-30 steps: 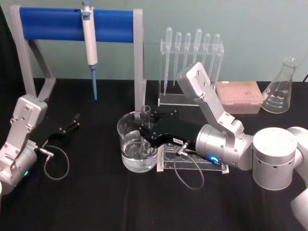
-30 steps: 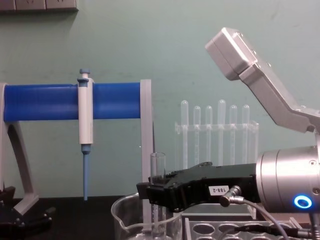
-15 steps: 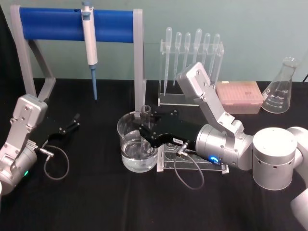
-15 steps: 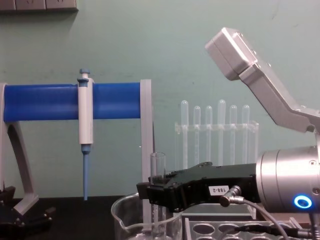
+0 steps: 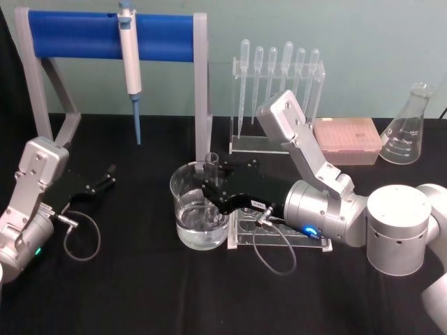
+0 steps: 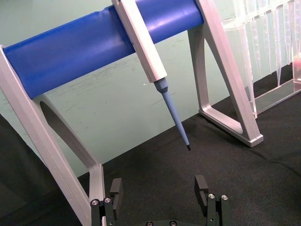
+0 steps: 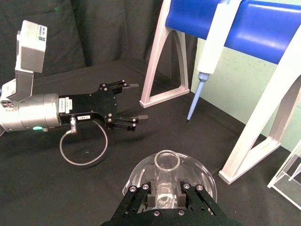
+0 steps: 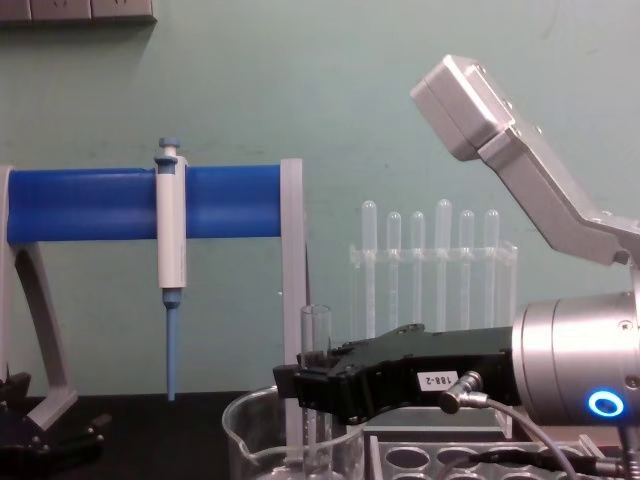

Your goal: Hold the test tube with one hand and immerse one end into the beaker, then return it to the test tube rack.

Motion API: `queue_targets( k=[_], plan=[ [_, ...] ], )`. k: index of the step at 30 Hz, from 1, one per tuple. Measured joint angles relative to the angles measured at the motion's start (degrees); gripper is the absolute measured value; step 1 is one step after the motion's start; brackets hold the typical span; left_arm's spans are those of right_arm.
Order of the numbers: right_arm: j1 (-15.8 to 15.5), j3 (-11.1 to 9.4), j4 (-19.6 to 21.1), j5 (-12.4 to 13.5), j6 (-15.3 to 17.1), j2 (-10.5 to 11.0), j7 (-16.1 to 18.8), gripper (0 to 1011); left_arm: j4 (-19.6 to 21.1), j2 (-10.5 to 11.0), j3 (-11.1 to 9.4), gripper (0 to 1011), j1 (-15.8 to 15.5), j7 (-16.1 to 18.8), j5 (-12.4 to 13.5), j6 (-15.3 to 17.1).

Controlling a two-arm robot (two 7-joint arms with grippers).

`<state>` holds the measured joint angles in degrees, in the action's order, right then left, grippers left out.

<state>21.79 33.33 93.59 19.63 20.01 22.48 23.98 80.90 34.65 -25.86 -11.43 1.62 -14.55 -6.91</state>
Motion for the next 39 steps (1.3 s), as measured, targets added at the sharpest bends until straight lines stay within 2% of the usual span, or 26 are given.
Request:
queue_targets(
  k=[39],
  plan=[
    [0.0, 0.0, 0.0, 0.0, 0.0, 0.0, 0.0, 225, 0.0, 0.0, 0.0, 1000, 0.0, 0.0, 0.0, 0.0]
  ],
)
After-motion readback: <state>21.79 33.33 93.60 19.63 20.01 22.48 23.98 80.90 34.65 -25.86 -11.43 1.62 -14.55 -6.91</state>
